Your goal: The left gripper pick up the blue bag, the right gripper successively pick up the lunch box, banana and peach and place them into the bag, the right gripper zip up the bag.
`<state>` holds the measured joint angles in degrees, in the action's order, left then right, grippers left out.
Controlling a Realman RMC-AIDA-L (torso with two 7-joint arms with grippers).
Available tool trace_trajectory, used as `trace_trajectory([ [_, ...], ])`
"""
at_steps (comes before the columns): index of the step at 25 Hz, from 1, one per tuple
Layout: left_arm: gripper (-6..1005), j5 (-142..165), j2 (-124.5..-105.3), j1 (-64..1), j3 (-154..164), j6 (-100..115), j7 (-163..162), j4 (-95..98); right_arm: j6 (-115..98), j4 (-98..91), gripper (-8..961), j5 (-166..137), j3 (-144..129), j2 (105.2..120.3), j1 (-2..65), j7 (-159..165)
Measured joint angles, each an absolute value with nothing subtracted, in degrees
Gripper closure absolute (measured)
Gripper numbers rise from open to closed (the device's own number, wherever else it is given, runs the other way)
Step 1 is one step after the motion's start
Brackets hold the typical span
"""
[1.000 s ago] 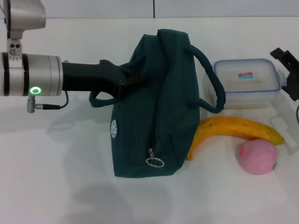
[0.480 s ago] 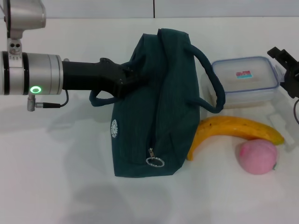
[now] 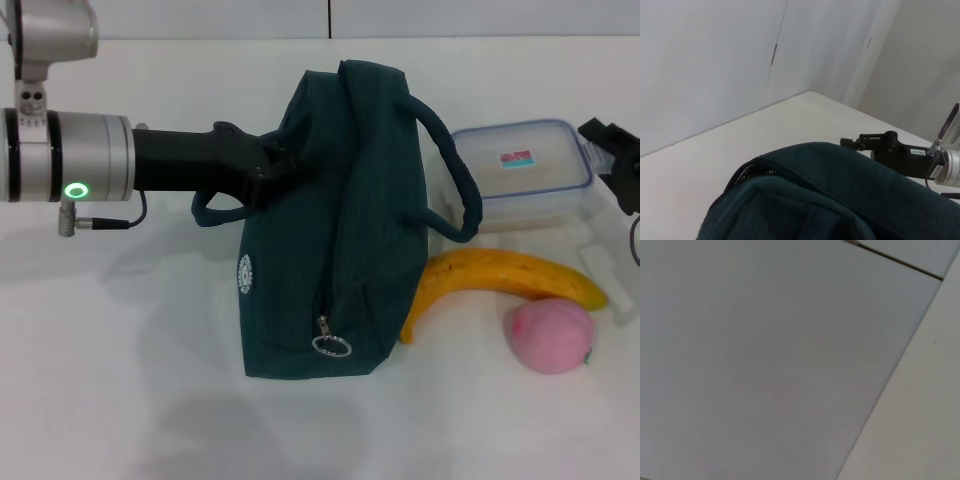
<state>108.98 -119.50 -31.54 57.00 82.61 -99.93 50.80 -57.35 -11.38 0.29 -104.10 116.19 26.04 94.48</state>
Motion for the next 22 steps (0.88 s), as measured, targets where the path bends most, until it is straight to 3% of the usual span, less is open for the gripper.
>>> trace_trajectory([
  [6,962,109.0,-119.56,-31.6,57.0,82.6,-99.6,50.8,-56.1,-11.4,734,0.4,-104.7,116.19,26.2,95.6],
  [22,962,108.8,-119.53,-31.5,57.0,82.7,-99.2,50.8,-56.5,-11.7,780,0.2,-105.5,116.19,26.2,95.2],
])
